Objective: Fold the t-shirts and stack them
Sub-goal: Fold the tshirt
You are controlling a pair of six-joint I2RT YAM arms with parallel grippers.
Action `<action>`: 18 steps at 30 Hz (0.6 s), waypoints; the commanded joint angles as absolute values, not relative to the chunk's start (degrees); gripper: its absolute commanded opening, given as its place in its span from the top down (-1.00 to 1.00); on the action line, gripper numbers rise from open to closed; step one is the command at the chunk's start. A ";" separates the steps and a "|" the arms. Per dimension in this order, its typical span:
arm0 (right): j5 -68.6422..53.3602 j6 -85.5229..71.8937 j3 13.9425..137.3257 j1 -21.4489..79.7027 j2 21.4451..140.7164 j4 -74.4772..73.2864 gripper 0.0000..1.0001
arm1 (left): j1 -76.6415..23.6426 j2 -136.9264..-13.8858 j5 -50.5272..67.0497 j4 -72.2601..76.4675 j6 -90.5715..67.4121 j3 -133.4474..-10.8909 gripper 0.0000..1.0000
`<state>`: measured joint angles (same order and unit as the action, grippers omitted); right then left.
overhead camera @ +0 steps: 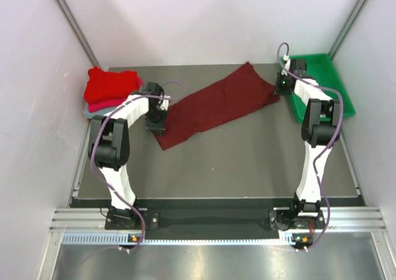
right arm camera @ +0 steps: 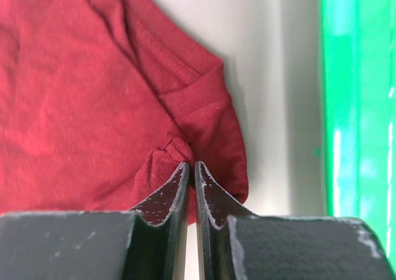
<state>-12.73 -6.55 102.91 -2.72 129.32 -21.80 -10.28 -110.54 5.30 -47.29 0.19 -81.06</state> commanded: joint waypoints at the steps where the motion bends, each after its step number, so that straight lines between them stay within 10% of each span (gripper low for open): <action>1: -11.78 -6.77 109.49 -1.67 132.09 -18.02 0.86 | -12.21 -104.86 5.98 -49.39 0.17 -77.71 1.00; 9: -10.72 -7.65 113.90 -1.32 135.88 -16.00 0.85 | -15.46 -98.45 5.45 -50.54 0.44 -71.55 1.00; 12: -9.32 -7.21 113.65 -1.23 133.78 -16.61 0.24 | -15.56 -96.51 2.03 -50.27 0.18 -71.80 0.29; 18: -8.87 -8.87 103.74 -2.81 121.13 -18.54 -0.18 | -13.02 -96.76 0.53 -48.08 1.58 -77.43 0.22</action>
<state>-9.43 -7.51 107.13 -1.87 131.79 -19.49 -14.66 -98.54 2.00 -49.65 0.45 -74.13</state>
